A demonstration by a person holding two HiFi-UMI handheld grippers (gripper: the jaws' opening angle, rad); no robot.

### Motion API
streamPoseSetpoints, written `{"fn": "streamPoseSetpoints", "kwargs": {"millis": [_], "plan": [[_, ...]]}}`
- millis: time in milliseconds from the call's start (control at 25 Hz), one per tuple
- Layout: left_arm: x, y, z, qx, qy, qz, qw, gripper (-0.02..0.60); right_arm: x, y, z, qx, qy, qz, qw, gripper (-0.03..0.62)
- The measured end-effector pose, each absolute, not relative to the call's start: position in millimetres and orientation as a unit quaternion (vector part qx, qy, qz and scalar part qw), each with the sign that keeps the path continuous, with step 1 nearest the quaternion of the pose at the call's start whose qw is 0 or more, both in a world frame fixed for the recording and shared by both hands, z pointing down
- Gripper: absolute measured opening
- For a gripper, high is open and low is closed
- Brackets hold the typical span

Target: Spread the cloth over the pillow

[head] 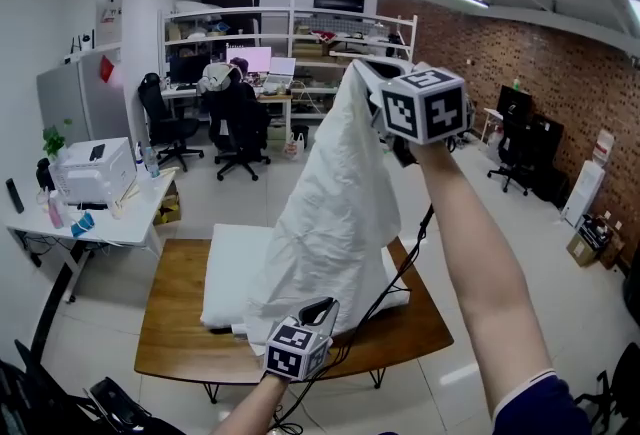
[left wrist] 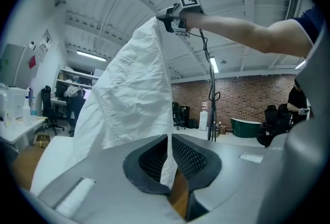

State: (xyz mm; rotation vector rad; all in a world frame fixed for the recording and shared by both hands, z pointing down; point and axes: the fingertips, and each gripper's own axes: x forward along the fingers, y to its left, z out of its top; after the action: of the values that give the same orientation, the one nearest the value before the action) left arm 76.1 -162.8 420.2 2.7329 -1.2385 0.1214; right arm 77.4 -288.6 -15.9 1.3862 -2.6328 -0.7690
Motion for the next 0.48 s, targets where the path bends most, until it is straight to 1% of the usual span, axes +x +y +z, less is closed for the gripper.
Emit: {"fn": "streamPoseSetpoints", "kwargs": {"millis": [40, 80, 320, 480], "plan": [[80, -165, 418, 0.907, -0.413, 0.04, 0.067, 0.049, 78, -288, -16, 0.452, -0.856, -0.25, 0.035, 0.003], [85, -167, 417, 0.907, -0.413, 0.041, 0.066, 0.061, 79, -287, -18, 0.453, -0.855, -0.25, 0.036, 0.003], [113, -166, 405, 0.915, -0.398, 0.029, 0.053, 0.061, 87, -284, -43, 0.464, -0.848, -0.254, 0.03, 0.003], [128, -159, 428, 0.92, -0.383, 0.048, 0.075, 0.061, 88, -276, -65, 0.469, -0.844, -0.26, 0.02, 0.003]]}}
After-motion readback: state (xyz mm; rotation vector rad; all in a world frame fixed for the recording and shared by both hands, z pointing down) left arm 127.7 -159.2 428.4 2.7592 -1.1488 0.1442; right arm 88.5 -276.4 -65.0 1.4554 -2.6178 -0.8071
